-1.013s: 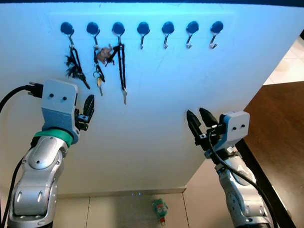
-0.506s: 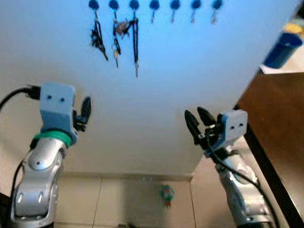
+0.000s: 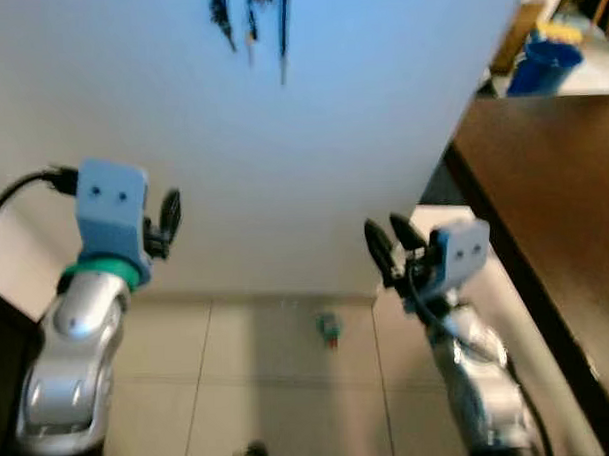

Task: Hang keys on a hook

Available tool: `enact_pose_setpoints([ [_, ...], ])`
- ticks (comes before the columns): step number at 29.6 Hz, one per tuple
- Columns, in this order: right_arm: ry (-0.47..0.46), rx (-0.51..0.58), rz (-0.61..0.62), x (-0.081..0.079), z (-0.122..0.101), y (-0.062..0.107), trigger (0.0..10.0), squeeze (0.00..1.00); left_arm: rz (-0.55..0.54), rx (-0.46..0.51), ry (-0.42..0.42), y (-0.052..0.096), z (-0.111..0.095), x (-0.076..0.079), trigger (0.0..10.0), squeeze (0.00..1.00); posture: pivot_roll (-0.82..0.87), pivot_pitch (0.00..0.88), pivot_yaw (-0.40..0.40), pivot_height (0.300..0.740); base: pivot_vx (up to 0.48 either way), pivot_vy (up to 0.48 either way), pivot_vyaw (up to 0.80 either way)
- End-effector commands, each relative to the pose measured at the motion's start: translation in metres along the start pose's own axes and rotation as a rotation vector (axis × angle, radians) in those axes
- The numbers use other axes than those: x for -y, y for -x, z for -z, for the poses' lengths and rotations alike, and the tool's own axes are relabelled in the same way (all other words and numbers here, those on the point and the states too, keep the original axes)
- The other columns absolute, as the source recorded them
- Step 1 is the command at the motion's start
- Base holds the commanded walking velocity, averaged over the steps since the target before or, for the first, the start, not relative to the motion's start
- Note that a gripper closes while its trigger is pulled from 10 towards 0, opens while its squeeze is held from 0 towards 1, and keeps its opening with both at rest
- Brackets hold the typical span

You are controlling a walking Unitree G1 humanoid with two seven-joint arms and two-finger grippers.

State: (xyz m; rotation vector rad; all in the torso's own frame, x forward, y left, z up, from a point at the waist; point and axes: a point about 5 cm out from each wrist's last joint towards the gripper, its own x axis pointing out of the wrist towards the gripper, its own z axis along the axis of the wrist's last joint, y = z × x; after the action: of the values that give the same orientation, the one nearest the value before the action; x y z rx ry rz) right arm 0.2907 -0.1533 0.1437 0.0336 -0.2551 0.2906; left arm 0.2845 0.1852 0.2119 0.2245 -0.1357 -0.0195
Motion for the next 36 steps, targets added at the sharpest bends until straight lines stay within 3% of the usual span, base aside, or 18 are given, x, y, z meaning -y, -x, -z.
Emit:
enact_pose_setpoints([
  [1,-0.008,-0.008,0.005,-0.0015,0.0017,0.0023,10.0,0.0,-0.007,-0.019,-0.009,0.001,0.0043,-0.0022,10.0,0.0,0.05,0.0,0.058,0.74,-0.42,0.0,0.0],
  [27,-0.013,-0.009,0.005,-0.0025,-0.0009,0.0023,10.0,0.0,-0.006,-0.022,-0.017,0.0021,0.0043,-0.0033,10.0,0.0,0.06,0.0,0.059,0.74,-0.387,0.0,0.0],
  [36,-0.013,-0.012,0.005,-0.0025,-0.0011,0.0022,10.0,0.0,-0.004,-0.019,-0.022,0.002,0.0036,-0.0027,10.0,0.0,0.06,0.0,0.059,0.74,-0.068,0.0,0.0],
])
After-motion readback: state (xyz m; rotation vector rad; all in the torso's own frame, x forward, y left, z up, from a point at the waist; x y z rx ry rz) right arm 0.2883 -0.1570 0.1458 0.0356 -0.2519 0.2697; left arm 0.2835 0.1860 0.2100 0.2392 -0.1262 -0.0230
